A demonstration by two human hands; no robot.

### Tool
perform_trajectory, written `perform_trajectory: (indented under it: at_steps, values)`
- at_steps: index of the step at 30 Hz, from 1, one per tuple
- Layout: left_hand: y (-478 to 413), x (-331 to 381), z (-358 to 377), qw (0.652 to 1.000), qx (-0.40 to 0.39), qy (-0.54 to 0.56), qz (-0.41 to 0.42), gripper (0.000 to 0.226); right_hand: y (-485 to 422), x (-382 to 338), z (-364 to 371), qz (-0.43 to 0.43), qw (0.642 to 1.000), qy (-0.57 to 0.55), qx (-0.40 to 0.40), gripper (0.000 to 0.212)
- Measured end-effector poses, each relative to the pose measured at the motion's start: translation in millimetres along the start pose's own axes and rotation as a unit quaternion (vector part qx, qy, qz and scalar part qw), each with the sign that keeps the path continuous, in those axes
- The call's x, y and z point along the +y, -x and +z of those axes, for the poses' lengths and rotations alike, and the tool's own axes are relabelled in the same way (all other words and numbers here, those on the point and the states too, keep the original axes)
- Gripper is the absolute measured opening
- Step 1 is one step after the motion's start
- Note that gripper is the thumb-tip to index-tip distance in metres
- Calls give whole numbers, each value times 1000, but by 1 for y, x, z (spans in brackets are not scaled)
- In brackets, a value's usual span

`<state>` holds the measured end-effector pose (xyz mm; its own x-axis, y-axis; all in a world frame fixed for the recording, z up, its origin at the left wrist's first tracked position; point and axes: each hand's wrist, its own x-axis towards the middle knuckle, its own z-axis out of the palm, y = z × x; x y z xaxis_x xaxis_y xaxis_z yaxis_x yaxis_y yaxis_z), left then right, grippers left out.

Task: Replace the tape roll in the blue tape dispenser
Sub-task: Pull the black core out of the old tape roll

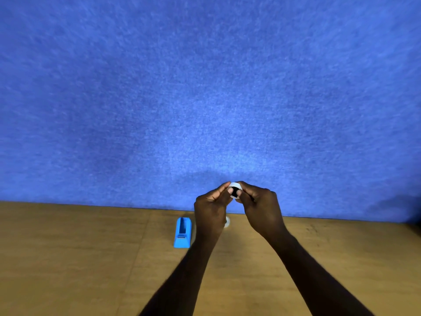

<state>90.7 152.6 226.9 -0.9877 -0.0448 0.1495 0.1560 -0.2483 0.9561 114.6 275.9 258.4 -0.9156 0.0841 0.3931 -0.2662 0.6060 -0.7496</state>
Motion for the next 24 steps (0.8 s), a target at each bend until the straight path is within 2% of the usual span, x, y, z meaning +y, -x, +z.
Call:
perform_trajectory:
  at_steps: [6, 12, 18, 24]
  values:
    - [3, 1, -1, 1000, -20, -10, 5, 24, 1, 3, -3, 12, 1000, -14, -18, 14]
    - [5, 2, -1, 997, -29, -63, 26, 30, 3, 3, -1, 4, 1000, -19, -3, 31]
    - [7, -1, 2, 995, -26, -86, 45, 30, 7, 6, -2, 6, 1000, -22, 8, 24]
    - [8, -5, 4, 996, -26, -79, 22, 29, 9, 7, -3, 23, 999, -24, 7, 24]
